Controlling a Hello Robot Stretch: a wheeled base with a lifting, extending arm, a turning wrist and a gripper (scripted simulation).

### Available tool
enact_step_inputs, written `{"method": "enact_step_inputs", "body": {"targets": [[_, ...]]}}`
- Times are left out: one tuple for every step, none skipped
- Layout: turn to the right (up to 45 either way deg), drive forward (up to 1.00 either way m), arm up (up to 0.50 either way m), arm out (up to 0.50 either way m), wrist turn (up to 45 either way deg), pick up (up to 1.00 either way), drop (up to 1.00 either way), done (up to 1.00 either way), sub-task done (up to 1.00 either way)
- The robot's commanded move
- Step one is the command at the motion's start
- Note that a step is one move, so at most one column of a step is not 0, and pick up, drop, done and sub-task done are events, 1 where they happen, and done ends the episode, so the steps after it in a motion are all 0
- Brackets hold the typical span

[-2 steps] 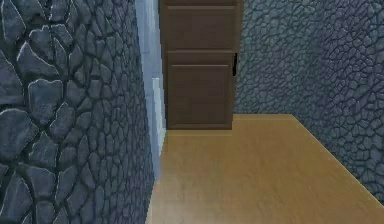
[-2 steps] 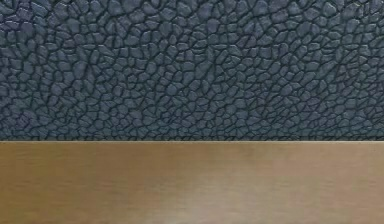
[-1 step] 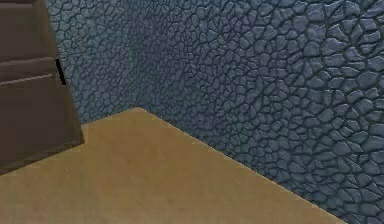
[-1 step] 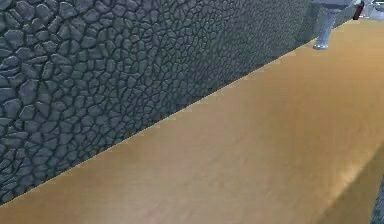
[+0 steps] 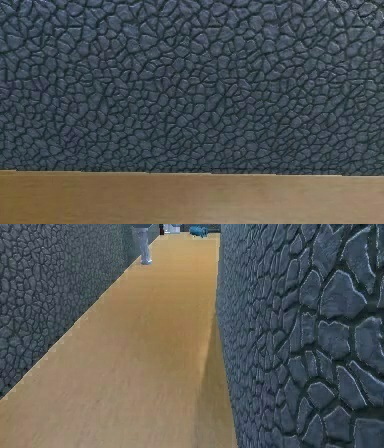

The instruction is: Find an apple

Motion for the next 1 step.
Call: {"method": "enact_step_inputs", "body": {"targets": [[0.0, 0.25, 0.0, 0.0, 0.0, 0.0, 0.0, 0.0, 0.0]]}}
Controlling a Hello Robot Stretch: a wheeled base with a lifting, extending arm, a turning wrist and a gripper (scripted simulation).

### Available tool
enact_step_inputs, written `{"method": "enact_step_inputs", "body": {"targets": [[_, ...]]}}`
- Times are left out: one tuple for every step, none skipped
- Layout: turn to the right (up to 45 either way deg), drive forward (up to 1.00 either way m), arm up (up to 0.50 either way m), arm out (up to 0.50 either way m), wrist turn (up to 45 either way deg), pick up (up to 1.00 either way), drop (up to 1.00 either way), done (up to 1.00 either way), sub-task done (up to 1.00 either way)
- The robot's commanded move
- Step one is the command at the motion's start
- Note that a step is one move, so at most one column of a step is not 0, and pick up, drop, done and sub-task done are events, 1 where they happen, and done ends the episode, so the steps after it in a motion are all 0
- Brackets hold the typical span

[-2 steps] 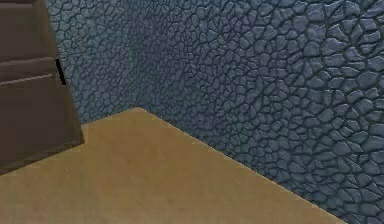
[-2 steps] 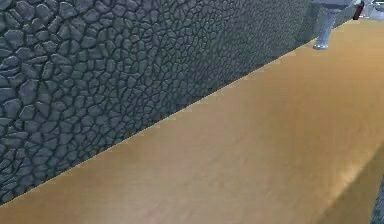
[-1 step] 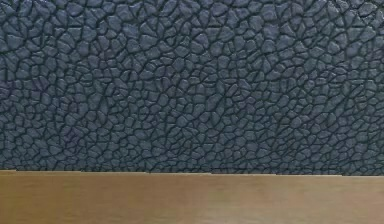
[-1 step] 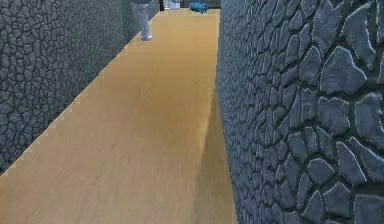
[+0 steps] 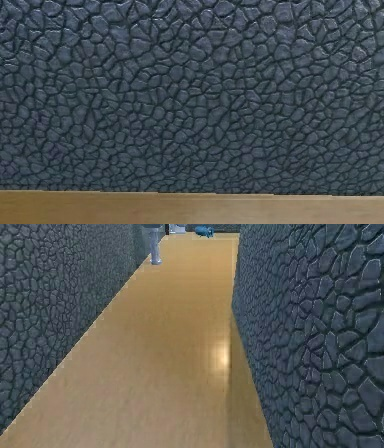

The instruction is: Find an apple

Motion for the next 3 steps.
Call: {"method": "enact_step_inputs", "body": {"targets": [[-45.0, 0.0, 0.0, 0.0, 0.0, 0.0, 0.0, 0.0, 0.0], [-36.0, 0.0, 0.0, 0.0, 0.0, 0.0, 0.0, 0.0, 0.0], [0.0, 1.0, 0.0, 0.0, 0.0, 0.0, 0.0, 0.0, 0.0]]}}
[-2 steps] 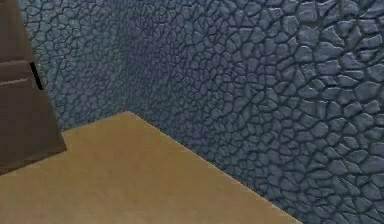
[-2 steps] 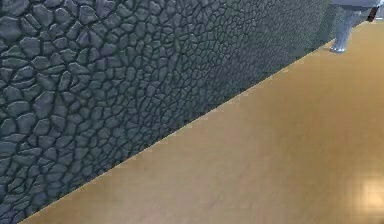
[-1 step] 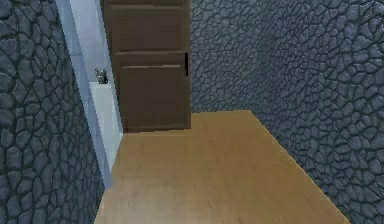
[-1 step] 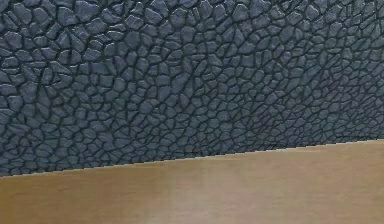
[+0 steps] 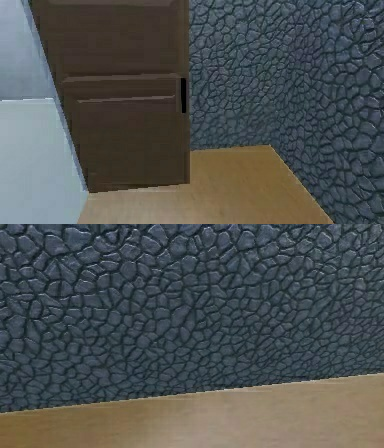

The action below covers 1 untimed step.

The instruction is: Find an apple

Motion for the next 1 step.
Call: {"method": "enact_step_inputs", "body": {"targets": [[0.0, 0.65, 0.0, 0.0, 0.0, 0.0, 0.0, 0.0, 0.0]]}}
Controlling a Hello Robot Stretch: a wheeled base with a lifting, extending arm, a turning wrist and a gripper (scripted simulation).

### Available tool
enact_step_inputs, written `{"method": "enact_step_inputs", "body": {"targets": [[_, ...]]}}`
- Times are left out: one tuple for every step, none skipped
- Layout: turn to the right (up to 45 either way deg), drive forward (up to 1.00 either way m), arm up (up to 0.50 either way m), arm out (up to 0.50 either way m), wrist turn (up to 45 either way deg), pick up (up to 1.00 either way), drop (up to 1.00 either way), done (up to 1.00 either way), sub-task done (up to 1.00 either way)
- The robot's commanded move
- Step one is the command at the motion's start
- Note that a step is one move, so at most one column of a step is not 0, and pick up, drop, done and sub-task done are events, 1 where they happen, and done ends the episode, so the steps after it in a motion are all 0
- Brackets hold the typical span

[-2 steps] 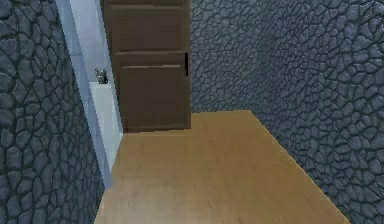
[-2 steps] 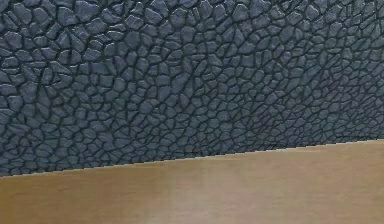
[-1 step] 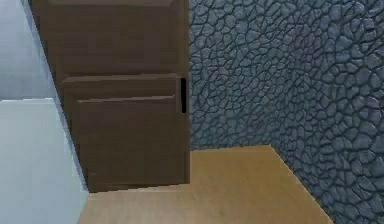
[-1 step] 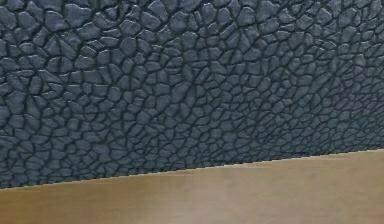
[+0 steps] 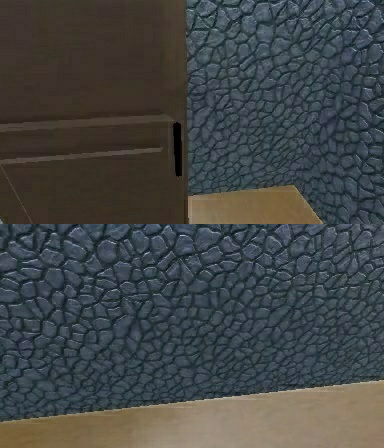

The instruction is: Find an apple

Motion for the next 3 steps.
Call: {"method": "enact_step_inputs", "body": {"targets": [[-45.0, 0.0, 0.0, 0.0, 0.0, 0.0, 0.0, 0.0, 0.0], [-24.0, 0.0, 0.0, 0.0, 0.0, 0.0, 0.0, 0.0, 0.0], [0.0, 0.65, 0.0, 0.0, 0.0, 0.0, 0.0, 0.0, 0.0]]}}
